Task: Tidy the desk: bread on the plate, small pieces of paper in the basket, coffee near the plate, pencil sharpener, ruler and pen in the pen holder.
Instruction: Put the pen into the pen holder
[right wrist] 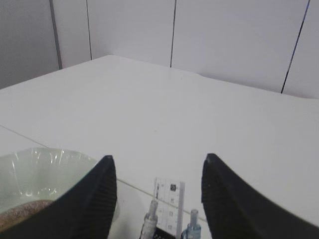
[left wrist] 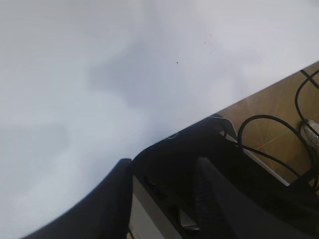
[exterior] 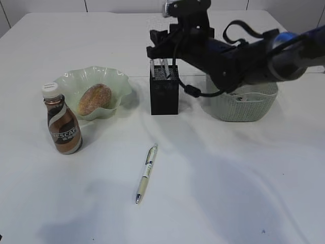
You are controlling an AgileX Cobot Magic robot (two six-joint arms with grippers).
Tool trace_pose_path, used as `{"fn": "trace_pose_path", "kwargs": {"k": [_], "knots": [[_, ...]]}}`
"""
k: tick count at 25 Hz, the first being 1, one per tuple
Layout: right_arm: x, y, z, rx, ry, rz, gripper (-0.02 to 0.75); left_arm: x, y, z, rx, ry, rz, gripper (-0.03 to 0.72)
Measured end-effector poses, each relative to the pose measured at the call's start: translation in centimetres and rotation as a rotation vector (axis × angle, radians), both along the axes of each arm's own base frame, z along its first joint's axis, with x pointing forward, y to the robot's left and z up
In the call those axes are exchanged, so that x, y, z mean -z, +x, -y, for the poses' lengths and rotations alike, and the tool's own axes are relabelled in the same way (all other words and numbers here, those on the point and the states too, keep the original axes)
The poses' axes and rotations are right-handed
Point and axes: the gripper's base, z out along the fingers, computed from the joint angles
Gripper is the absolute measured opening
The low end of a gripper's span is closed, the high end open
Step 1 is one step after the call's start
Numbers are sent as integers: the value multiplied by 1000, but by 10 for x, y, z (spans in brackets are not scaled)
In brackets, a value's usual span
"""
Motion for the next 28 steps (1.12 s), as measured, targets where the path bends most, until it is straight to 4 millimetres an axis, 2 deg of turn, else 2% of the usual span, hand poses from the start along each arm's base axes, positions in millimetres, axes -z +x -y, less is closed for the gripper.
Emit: {"fn": "trace_pose_path", "kwargs": {"k": [3,4,6,7,10,11,12,15,16,17,20,23,25,26,28], "knots": [[-40,-12,5,4,-16,-34,439,0,0,0,0,0,0,287],[-40,-12,5,4,-16,-34,439,0,0,0,0,0,0,287],[-66,-28,12,10,-64,-145,439,0,0,0,0,0,0,287],[-66,-28,12,10,-64,-145,439,0,0,0,0,0,0,287],[-98,-51,22,16,-103,-239,439,0,0,0,0,0,0,287],[-98,-51,22,16,-103,-239,439,0,0,0,0,0,0,287],[-110,-63,27,19,-123,-291,439,0,0,0,0,0,0,287],[-124,-78,34,25,-141,-357,439,0,0,0,0,0,0,287],[-124,-78,34,25,-141,-357,439,0,0,0,0,0,0,287],[-130,-92,40,36,-157,-455,439,0,0,0,0,0,0,287],[-130,-101,44,49,-162,-531,439,0,0,0,-1,-5,-2,287],[-120,-113,49,65,-222,-703,439,0,0,1,-4,-14,-6,287],[-120,-113,49,65,-222,-703,439,-1,-1,2,-6,-24,-12,287],[-114,-120,52,70,-263,-803,439,-1,-1,2,-8,-30,-15,287],[-113,-122,52,70,-263,-830,439,-1,-1,3,-9,-36,-17,287]]}}
